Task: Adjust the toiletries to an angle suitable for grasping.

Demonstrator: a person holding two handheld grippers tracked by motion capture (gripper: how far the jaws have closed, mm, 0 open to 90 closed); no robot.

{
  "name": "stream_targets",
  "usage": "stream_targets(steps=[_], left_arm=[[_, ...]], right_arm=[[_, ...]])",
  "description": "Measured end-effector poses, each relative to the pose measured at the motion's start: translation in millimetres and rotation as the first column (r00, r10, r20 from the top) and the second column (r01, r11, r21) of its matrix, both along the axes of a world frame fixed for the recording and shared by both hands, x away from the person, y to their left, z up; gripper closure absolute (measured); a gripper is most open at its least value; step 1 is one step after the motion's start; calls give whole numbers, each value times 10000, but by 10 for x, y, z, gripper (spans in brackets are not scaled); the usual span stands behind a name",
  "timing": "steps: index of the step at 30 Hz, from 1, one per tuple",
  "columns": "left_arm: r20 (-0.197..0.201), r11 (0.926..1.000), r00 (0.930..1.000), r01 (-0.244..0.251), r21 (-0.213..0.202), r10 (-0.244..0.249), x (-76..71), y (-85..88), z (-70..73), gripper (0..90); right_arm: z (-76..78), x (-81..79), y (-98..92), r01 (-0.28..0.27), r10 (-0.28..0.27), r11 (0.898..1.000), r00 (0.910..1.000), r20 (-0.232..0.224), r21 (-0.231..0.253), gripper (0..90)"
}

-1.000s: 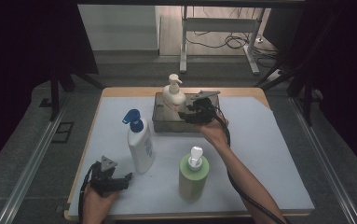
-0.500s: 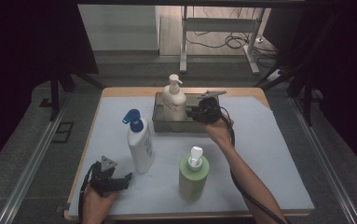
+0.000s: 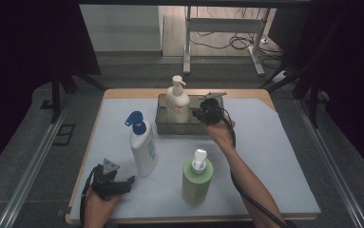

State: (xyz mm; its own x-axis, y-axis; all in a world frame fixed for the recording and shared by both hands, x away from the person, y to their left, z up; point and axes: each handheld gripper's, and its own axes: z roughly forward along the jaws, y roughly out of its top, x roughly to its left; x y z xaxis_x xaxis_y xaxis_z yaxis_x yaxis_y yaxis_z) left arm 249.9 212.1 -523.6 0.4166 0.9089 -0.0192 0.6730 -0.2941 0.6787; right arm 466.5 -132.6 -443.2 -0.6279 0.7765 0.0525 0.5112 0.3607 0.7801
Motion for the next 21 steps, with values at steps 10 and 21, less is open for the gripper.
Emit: stream_targets(steps=[10,21], left_arm=[[-3,10000,10000,2,-1,-2,0,0,0,126],[-8,10000,10000,3,-1,-3,1,1,0,127]], right_arm=[[-95,31,83,-102,99,9999,9996,-272,-90,883],[-156,54,119,67,-76,9998,9990,-451,-198,877]])
